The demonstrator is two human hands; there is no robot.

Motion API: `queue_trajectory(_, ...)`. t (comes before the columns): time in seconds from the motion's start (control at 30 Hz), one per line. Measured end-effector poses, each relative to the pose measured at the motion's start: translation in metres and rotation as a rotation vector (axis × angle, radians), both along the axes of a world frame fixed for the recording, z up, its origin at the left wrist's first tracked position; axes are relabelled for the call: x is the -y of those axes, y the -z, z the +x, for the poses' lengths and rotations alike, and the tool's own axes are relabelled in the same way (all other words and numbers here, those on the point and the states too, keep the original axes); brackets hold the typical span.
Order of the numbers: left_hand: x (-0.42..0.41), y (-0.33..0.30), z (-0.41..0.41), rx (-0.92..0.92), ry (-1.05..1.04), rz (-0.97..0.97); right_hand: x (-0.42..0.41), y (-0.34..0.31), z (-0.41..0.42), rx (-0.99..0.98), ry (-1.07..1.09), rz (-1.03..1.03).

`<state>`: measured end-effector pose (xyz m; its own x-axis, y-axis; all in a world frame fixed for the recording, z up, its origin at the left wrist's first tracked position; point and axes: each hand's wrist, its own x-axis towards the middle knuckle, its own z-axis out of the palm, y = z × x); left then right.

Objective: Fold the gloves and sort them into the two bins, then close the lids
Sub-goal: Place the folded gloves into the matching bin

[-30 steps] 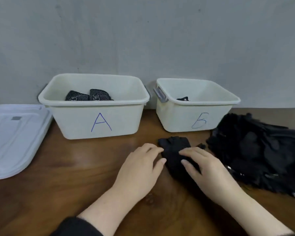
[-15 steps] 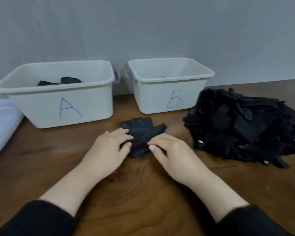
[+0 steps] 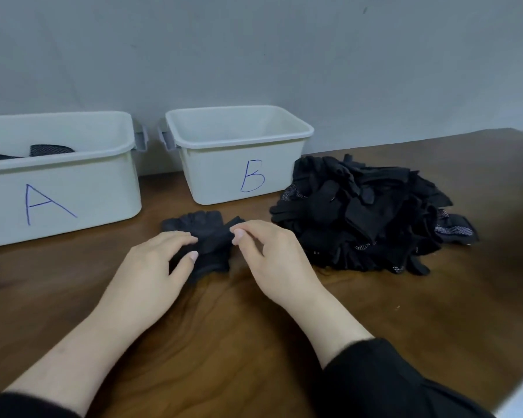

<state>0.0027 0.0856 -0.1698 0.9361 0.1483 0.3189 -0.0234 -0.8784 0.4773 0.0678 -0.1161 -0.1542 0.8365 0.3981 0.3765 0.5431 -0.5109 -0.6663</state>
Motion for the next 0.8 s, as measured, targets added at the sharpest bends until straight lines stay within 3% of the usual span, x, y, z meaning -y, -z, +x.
queue_trajectory(0.2, 0.037, -0.003, 0.000, 0.103, 0.053, -0.022, 0.011, 0.004, 0.002, 0.064, 0.052, 0.034)
queue_trajectory(0.47, 0.076, -0.002, 0.009, 0.134, 0.115, -0.063, 0.046, 0.006, 0.006, 0.301, 0.205, 0.079)
queue_trajectory(0.8, 0.113, -0.003, 0.036, 0.196, 0.144, -0.136, 0.079, 0.003, 0.027, 0.431, 0.299, 0.011)
